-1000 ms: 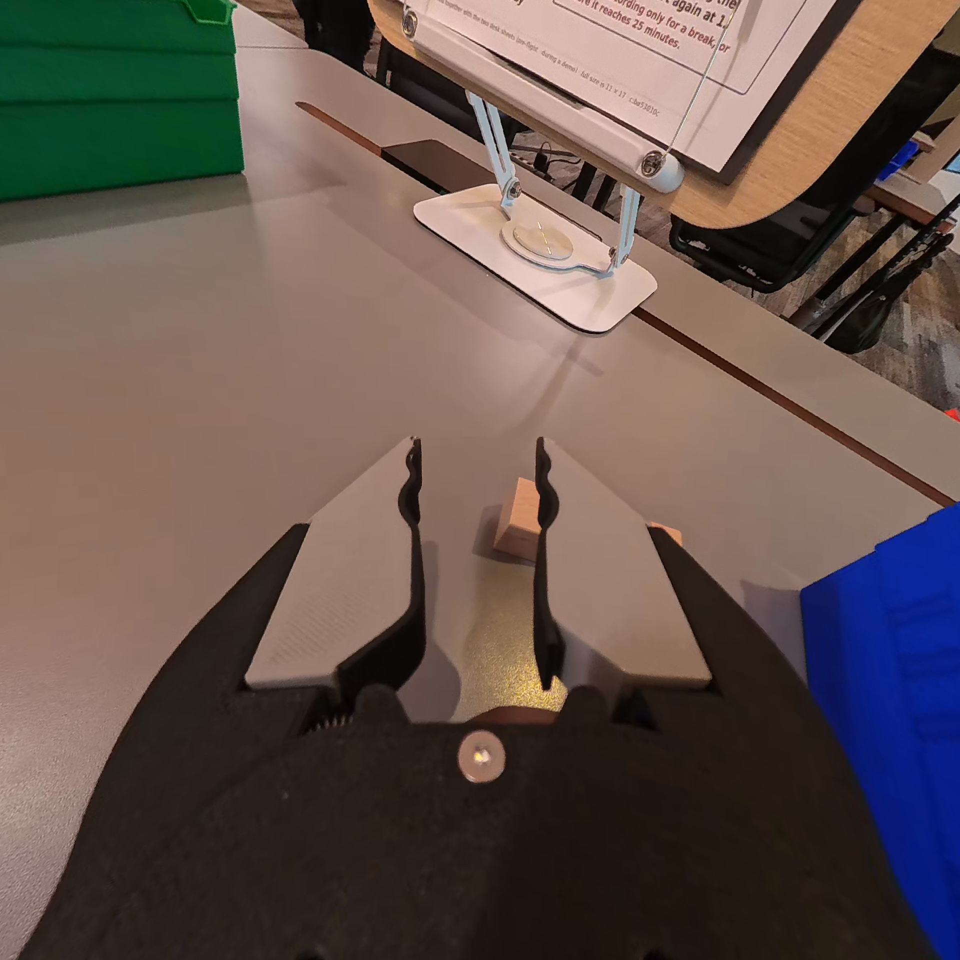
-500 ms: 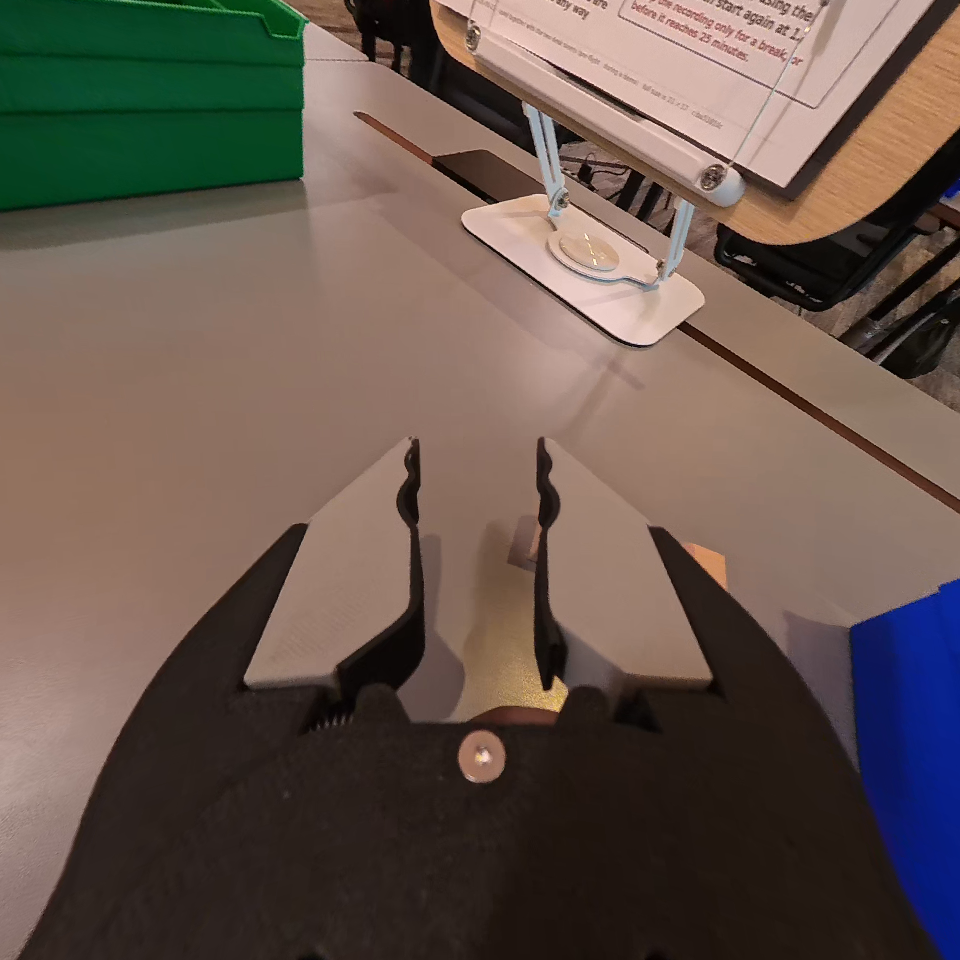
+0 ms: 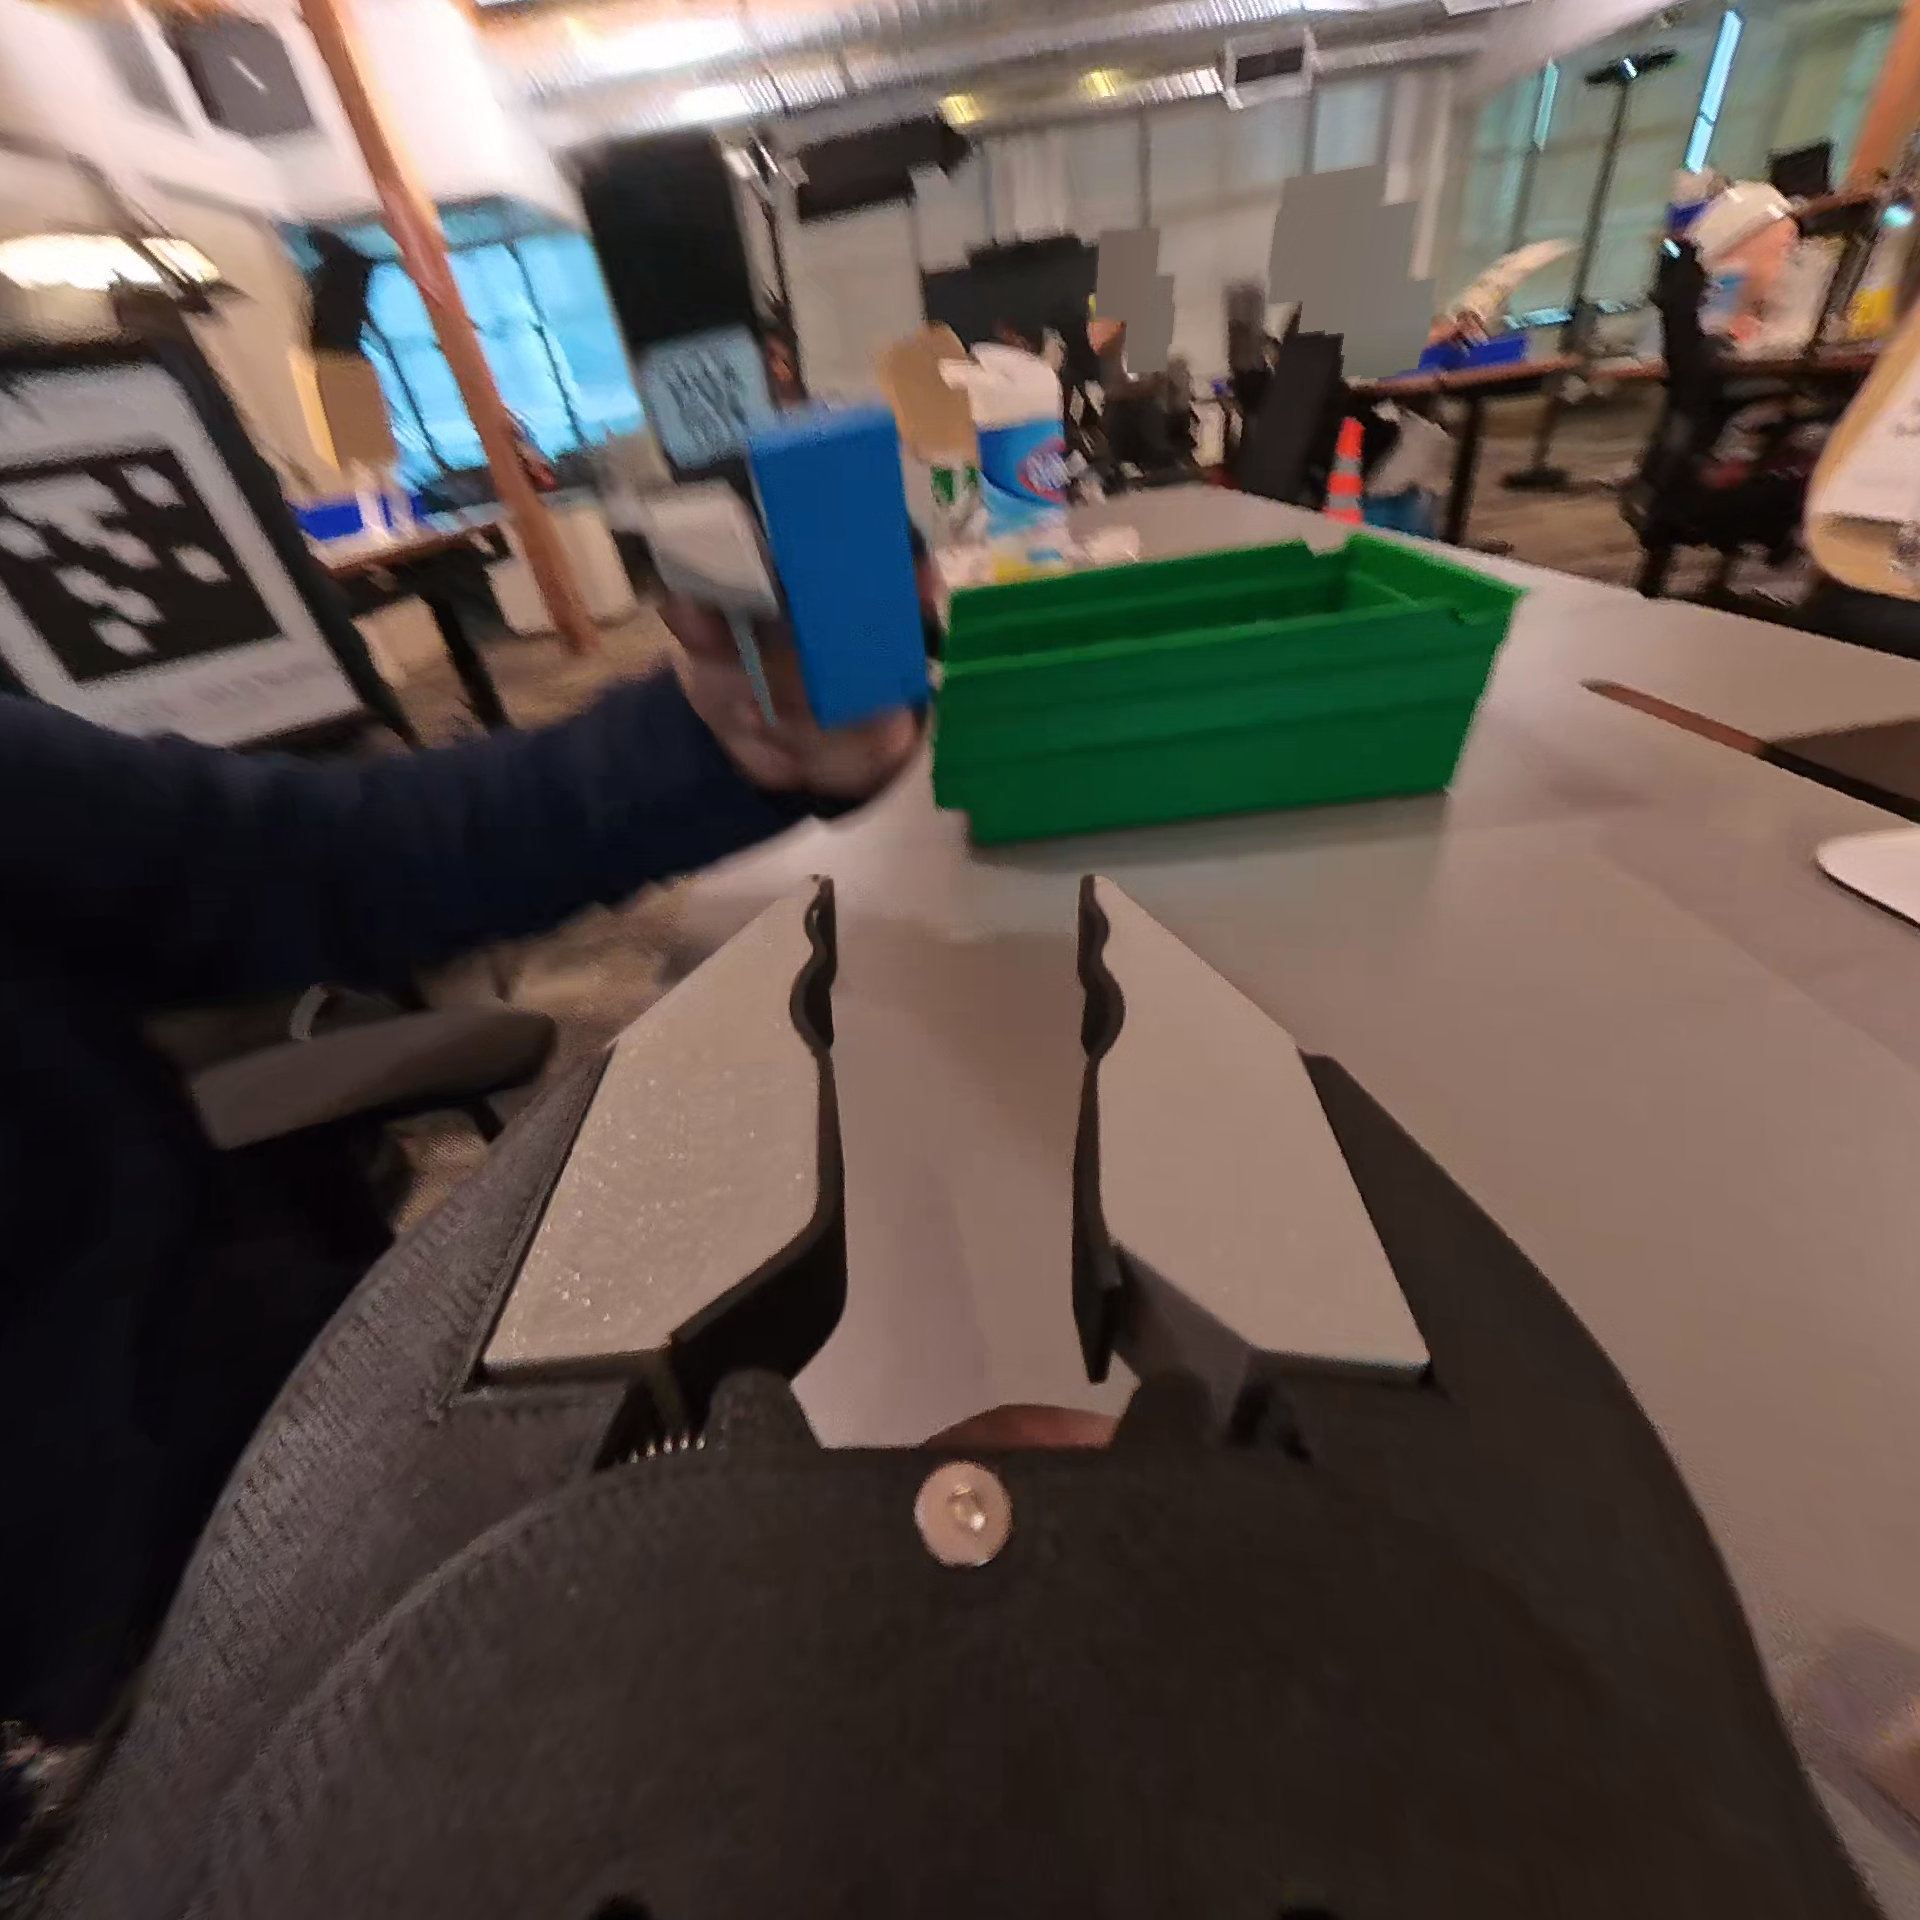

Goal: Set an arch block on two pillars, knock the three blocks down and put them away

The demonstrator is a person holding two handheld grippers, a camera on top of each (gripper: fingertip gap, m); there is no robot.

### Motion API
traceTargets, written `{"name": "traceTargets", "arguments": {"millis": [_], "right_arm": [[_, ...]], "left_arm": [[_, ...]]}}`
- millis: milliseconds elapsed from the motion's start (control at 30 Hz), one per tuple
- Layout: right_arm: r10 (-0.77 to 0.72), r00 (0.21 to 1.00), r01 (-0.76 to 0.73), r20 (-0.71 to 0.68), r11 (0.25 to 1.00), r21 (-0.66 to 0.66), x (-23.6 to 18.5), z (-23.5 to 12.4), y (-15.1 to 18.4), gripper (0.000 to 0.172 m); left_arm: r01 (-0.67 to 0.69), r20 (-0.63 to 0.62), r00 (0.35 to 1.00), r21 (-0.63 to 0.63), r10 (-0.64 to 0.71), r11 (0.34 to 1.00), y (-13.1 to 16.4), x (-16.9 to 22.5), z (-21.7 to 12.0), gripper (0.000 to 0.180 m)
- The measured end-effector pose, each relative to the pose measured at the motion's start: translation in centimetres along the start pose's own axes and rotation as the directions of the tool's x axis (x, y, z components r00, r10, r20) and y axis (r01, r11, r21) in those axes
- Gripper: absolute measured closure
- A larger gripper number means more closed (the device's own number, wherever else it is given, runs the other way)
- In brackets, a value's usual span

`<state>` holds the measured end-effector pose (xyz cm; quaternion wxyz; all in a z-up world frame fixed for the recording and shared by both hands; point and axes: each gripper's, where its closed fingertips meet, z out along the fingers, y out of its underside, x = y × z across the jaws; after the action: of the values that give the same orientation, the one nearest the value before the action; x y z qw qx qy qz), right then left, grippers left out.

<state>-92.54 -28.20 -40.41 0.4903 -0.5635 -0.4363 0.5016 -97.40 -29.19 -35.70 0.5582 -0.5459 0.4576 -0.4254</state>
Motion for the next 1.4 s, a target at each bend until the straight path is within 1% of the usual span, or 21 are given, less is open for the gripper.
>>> {"name": "traceTargets", "arguments": {"millis": [100,167,300,367,433,600,667,800,900,1033,1167,1400], "right_arm": [[0.05,0.994,-0.061,0.096,0.991,0.116,-1.1,-1.3,-2.2,0.13],[0.058,0.993,-0.074,0.105,0.986,0.152,-1.1,-1.8,-2.8,0.133],[0.067,0.995,-0.075,0.079,0.992,0.105,-0.5,-1.3,-1.8,0.13],[0.067,0.995,-0.073,0.073,0.995,0.073,-0.5,-0.7,-1.2,0.127],[0.058,0.996,-0.061,0.063,0.997,0.042,-0.5,-0.1,-0.6,0.127],[0.048,0.993,-0.049,0.105,0.999,0.004,-1.5,0.9,0.3,0.128],[0.041,0.994,-0.04,0.103,0.999,-0.012,-1.6,1.3,0.7,0.135],[0.01,0.996,-0.009,0.085,1.0,-0.012,-1.4,1.3,0.8,0.139],[0.018,0.994,-0.017,0.106,1.0,-0.011,-1.9,1.6,0.8,0.141],[-0.025,0.996,0.027,0.085,0.999,-0.027,-1.9,1.7,1.0,0.142],[-0.02,0.997,0.023,0.079,0.999,-0.034,-1.8,1.6,1.1,0.142],[-0.025,0.999,0.027,0.035,0.998,-0.058,-0.8,1.5,1.6,0.142]], "left_arm": [[0.091,-0.102,0.991,0.055,-0.085,0.994,2.0,0.6,2.7,0.151],[0.131,-0.137,0.983,0.067,-0.121,0.989,3.2,0.8,4.0,0.151],[0.11,-0.138,0.985,0.029,-0.105,0.994,5.0,0.9,5.2,0.151],[0.097,-0.135,0.986,0.019,-0.093,0.995,5.4,0.9,5.0,0.151],[0.111,-0.167,0.98,0.016,-0.107,0.994,5.7,1.4,4.7,0.151],[0.088,-0.187,0.979,0.004,-0.086,0.996,6.3,2.2,4.9,0.151],[0.095,-0.187,0.978,0.014,-0.09,0.995,6.2,2.4,5.2,0.151],[0.118,-0.187,0.976,0.019,-0.112,0.993,6.4,2.2,5.2,0.151],[0.12,-0.199,0.973,0.003,-0.117,0.993,6.7,2.5,5.3,0.151],[0.128,-0.206,0.97,-0.004,-0.126,0.992,7.0,2.7,5.4,0.151],[0.146,-0.207,0.968,0.0,-0.143,0.989,7.0,2.6,5.5,0.151],[0.176,-0.163,0.971,-0.025,-0.178,0.984,7.7,1.7,5.9,0.151]]}}
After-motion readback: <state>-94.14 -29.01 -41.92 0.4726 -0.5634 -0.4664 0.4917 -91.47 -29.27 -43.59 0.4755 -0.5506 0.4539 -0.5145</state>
